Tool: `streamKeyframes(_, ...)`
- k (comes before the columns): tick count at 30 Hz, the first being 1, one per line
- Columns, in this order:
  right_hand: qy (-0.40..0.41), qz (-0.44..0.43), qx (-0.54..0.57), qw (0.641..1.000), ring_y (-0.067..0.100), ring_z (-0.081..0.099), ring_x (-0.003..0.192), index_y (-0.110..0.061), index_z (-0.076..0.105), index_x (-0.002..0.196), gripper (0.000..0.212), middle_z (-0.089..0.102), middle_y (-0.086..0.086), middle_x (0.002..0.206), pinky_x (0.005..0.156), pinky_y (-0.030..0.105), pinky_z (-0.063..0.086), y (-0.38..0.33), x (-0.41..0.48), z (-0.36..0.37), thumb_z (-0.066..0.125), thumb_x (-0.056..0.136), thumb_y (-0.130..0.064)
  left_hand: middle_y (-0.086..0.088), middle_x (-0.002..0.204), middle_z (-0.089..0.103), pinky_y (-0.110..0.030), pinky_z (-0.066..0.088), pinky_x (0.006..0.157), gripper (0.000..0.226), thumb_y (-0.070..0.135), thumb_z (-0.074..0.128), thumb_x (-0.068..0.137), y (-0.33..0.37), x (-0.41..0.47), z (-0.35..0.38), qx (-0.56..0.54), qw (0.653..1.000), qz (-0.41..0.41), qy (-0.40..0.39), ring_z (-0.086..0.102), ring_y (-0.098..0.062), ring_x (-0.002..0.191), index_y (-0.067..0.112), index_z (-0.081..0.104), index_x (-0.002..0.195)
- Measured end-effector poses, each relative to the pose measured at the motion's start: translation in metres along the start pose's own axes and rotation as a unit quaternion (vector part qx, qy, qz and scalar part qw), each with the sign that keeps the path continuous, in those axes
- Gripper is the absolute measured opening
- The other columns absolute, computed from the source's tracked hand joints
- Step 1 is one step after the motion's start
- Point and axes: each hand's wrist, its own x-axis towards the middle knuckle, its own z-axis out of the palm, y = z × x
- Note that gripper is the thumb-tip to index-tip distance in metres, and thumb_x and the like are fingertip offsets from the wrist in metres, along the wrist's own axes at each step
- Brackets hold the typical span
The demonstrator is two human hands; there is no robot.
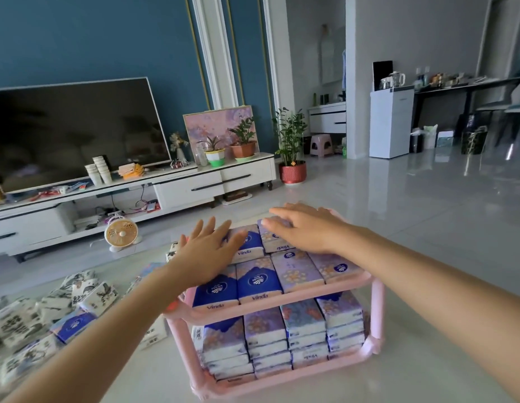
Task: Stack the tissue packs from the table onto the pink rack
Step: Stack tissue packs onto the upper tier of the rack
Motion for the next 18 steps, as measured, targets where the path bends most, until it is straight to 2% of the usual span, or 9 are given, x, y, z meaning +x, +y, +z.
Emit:
streamKeyframes(4,-0.034,-0.003,-0.083,0.996,0.017,0.000,0.145,-0.041,0.008,0.146,0.063,0.003,-0.005,0.157,0.115,0.050,0.006,-0.0007,-0.0015,0.0026,0.008,0.089,-0.067,-0.003,0.157,-0.005,-0.045,0.000,0.114,0.063,0.061,0.012,0.090,0.0072,0.0035,0.0030,0.047,0.999,0.024,0.009,-0.006,-0.021,0.144,0.035,0.004,0.147)
streamKeyframes(11,-0.038,-0.013,-0.100,0.994,0.014,0.000,0.144,-0.040,0.008,0.146,0.060,0.003,-0.006,0.157,0.114,0.041,0.003,0.0062,0.0003,0.0039,0.009,0.091,-0.064,-0.001,0.157,-0.001,-0.043,0.001,0.115,0.063,0.062,0.011,0.091,0.0083,0.0065,0.0052,0.062,0.998,0.031,0.006,-0.003,-0.020,0.144,0.035,0.007,0.147)
streamKeyframes(18,-0.036,-0.009,-0.136,0.990,0.015,-0.005,0.144,-0.034,0.002,0.148,0.060,-0.002,0.000,0.157,0.115,0.043,-0.001,-0.0018,-0.0083,0.0047,0.007,0.094,-0.059,-0.001,0.157,-0.004,-0.044,-0.005,0.116,0.064,0.059,0.010,0.093,0.0099,0.0045,0.0054,0.075,0.996,0.046,0.013,-0.007,-0.019,0.144,0.028,0.006,0.148)
